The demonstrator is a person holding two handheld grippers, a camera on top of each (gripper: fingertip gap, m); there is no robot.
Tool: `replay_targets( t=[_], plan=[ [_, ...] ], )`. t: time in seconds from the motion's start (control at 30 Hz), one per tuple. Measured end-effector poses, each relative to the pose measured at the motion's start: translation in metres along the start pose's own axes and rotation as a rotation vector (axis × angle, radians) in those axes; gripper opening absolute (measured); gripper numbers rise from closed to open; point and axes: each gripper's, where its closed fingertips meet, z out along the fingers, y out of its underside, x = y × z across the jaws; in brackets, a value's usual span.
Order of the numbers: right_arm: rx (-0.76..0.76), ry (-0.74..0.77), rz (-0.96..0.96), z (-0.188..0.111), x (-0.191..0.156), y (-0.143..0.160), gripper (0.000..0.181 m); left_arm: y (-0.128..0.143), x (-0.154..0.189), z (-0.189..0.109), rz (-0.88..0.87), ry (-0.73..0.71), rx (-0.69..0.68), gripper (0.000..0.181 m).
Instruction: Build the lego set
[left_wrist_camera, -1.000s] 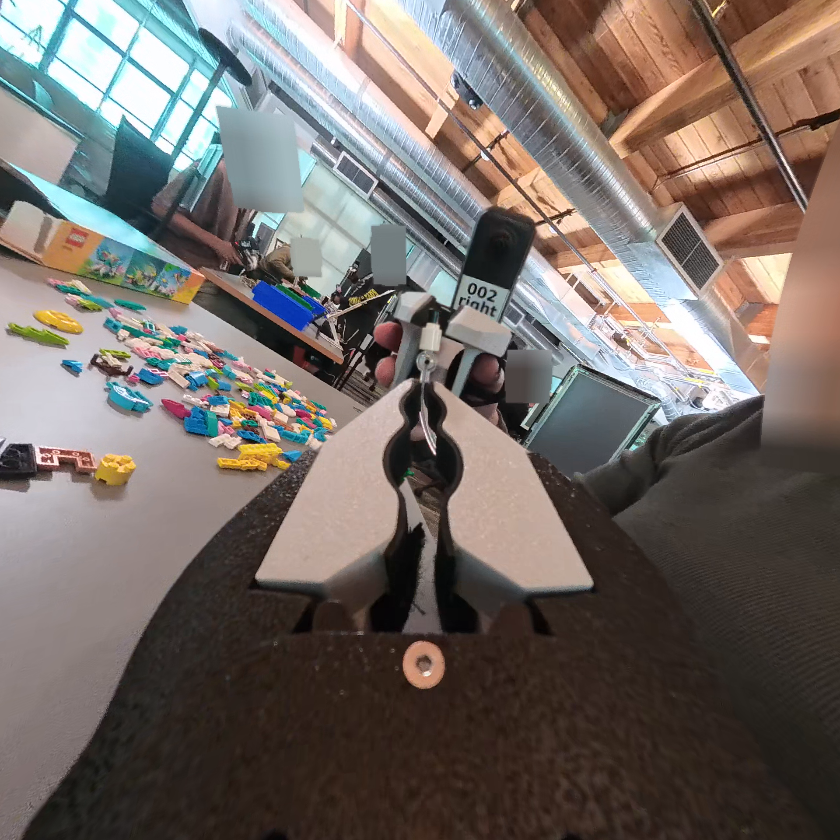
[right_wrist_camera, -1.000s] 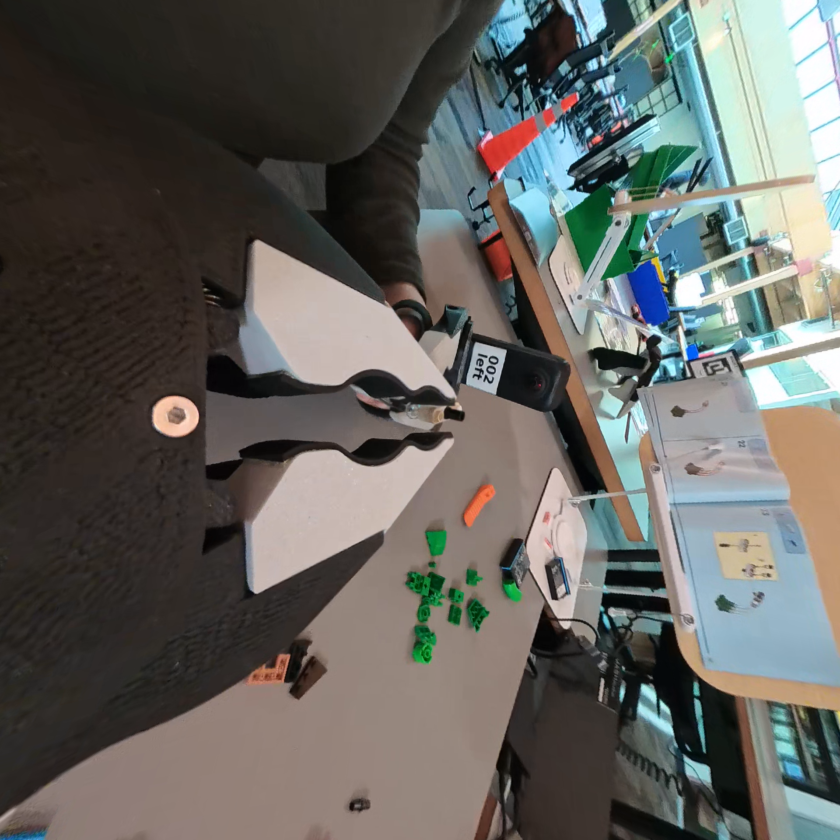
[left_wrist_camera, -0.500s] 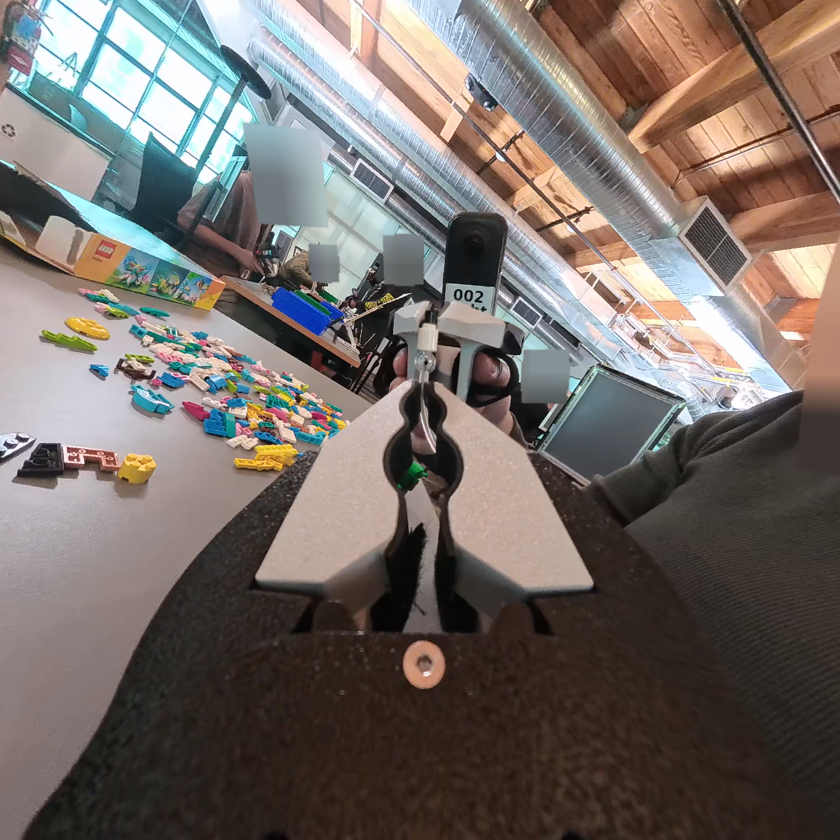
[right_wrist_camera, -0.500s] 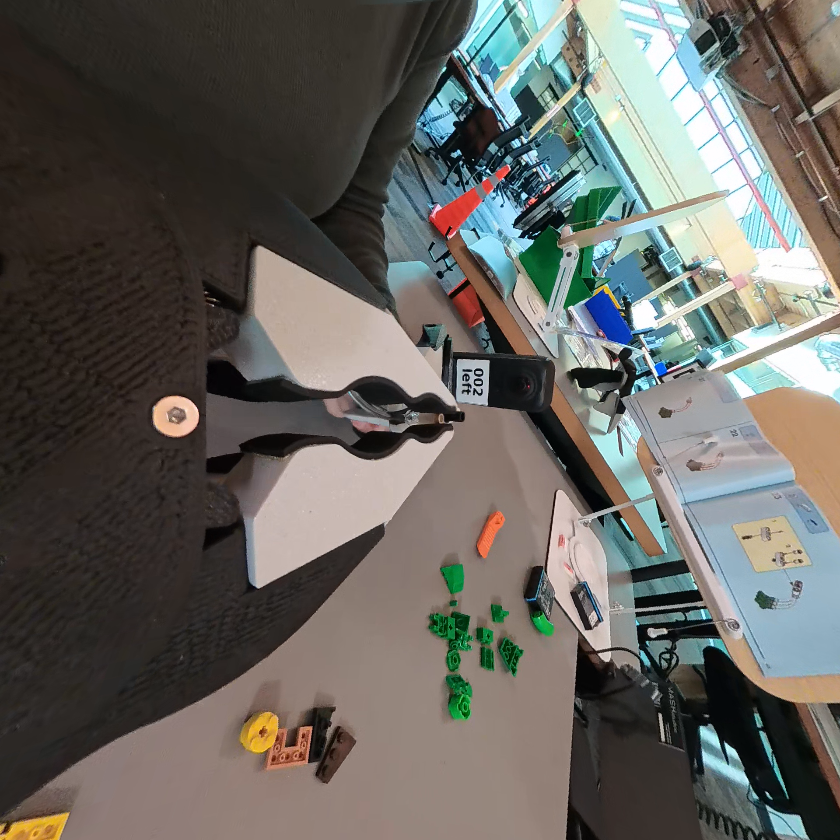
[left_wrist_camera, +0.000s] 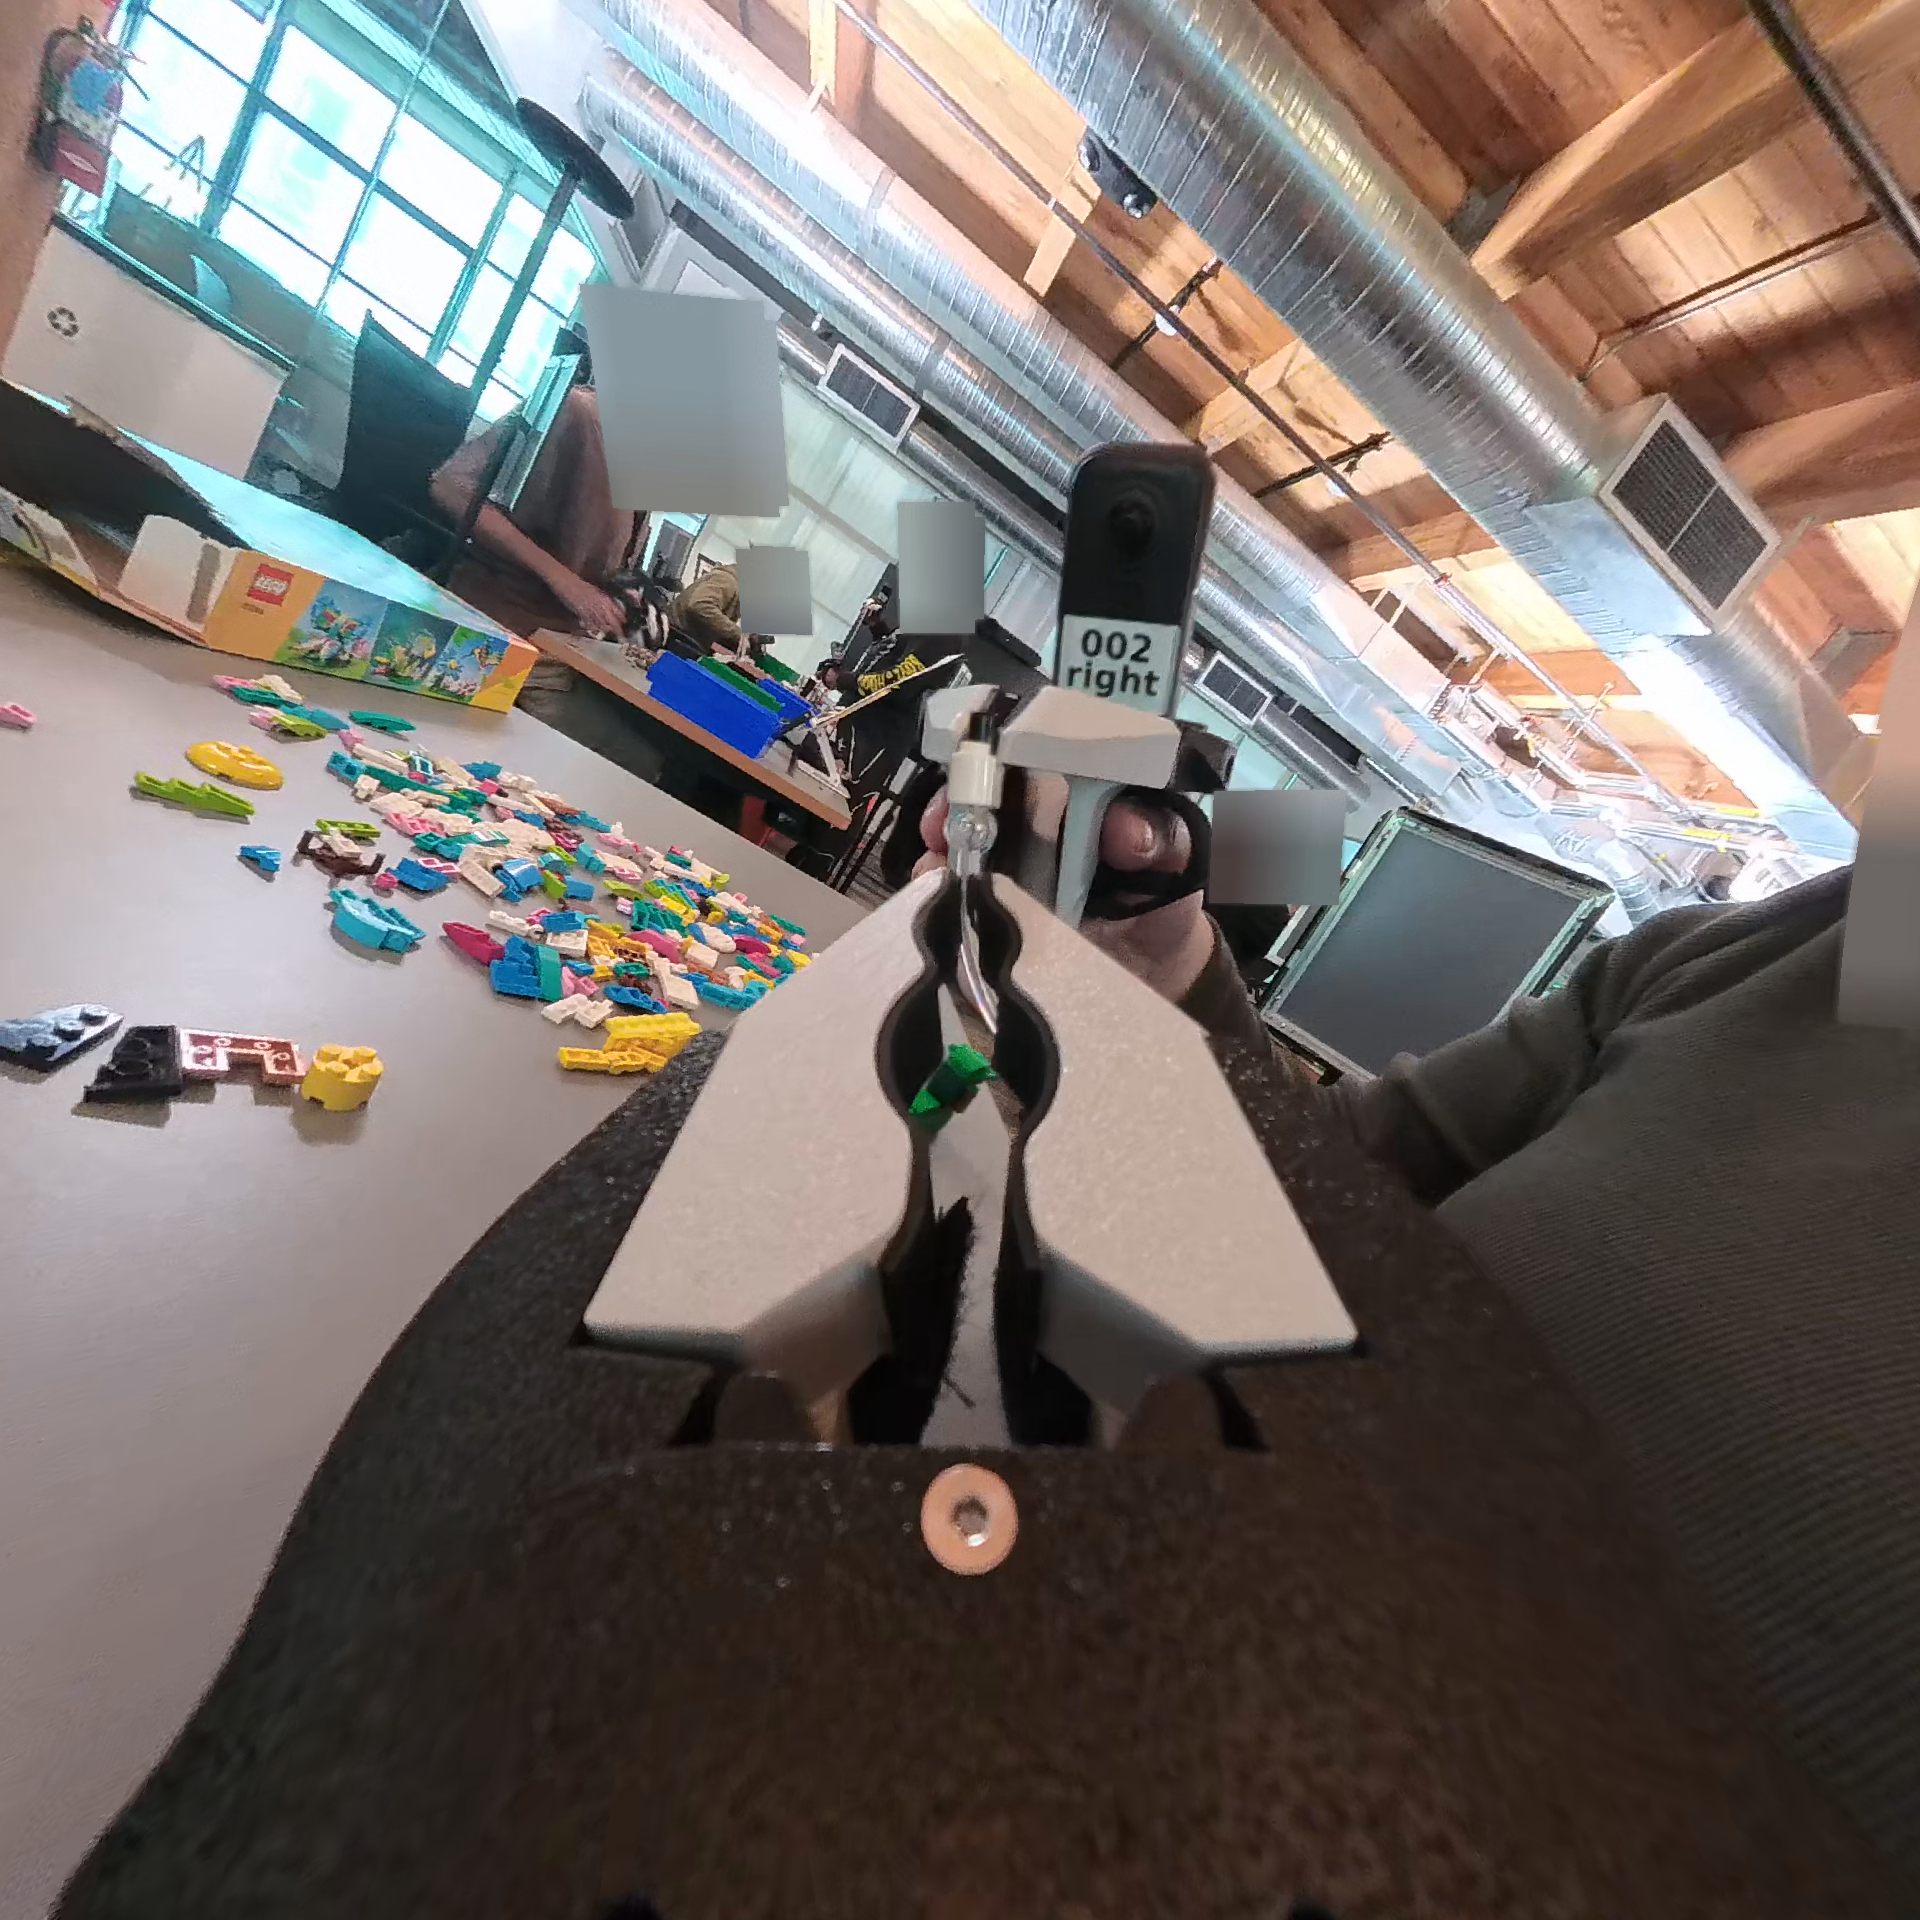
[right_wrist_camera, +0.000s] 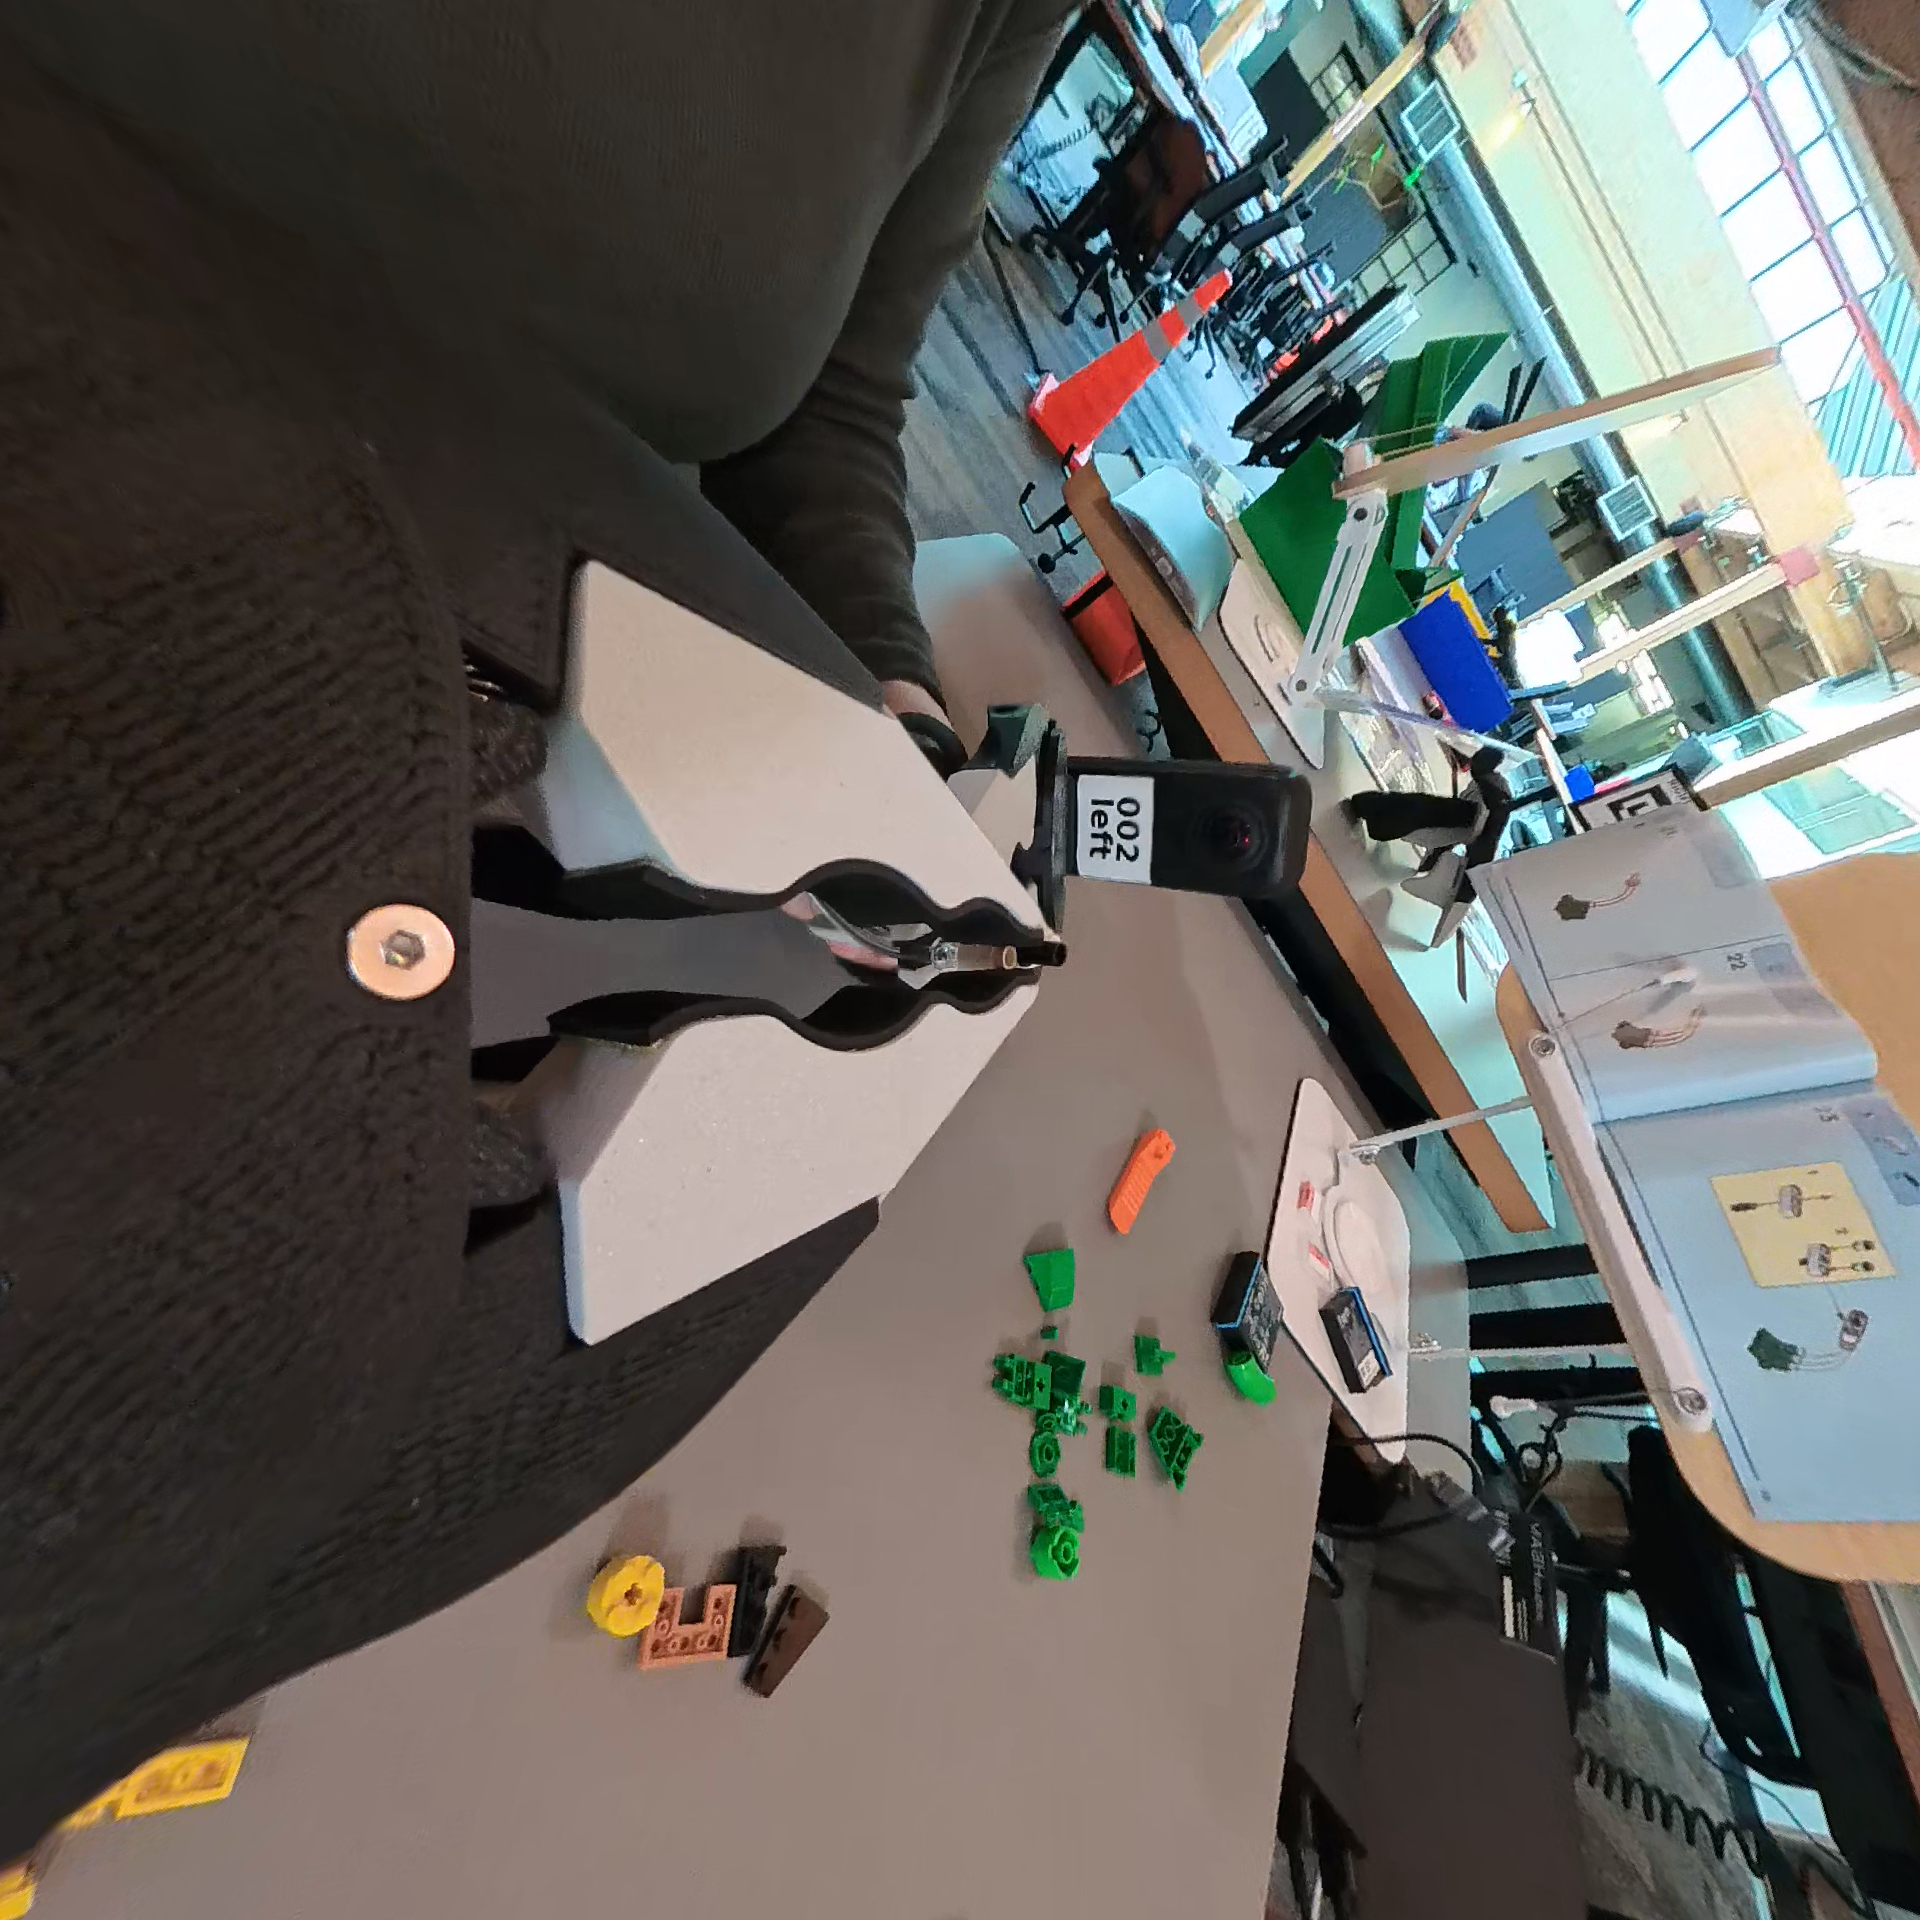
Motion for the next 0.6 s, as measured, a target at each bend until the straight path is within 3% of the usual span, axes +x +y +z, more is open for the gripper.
replay_targets(
  t=[0.07,0.1,0.17,0.27,0.4,0.5,0.6],
  plan=[
    [0.033,0.033,-0.050,0.001,0.004,-0.005,0.004,-0.003,-0.004,-0.001,-0.008,-0.012,0.009,0.000],
    [0.091,0.069,-0.076,-0.001,0.009,-0.014,0.018,-0.005,-0.005,-0.002,-0.015,-0.017,0.014,0.000],
    [0.304,0.105,-0.111,-0.021,0.012,-0.049,0.032,-0.010,-0.008,-0.006,-0.012,-0.034,0.029,0.000],
    [0.565,0.235,-0.201,-0.054,0.020,-0.086,0.031,-0.023,-0.010,-0.014,-0.014,-0.043,0.073,0.000],
    [0.766,0.450,-0.310,-0.074,0.036,-0.092,0.028,-0.052,-0.002,-0.030,0.094,-0.059,0.141,0.000],
    [0.833,0.560,-0.358,-0.057,0.046,-0.073,0.028,-0.086,0.007,-0.057,0.267,-0.146,0.245,0.000],
    [0.739,0.543,-0.458,-0.002,0.044,-0.038,0.030,-0.116,0.013,-0.092,0.474,-0.314,0.354,0.000]
  ],
)
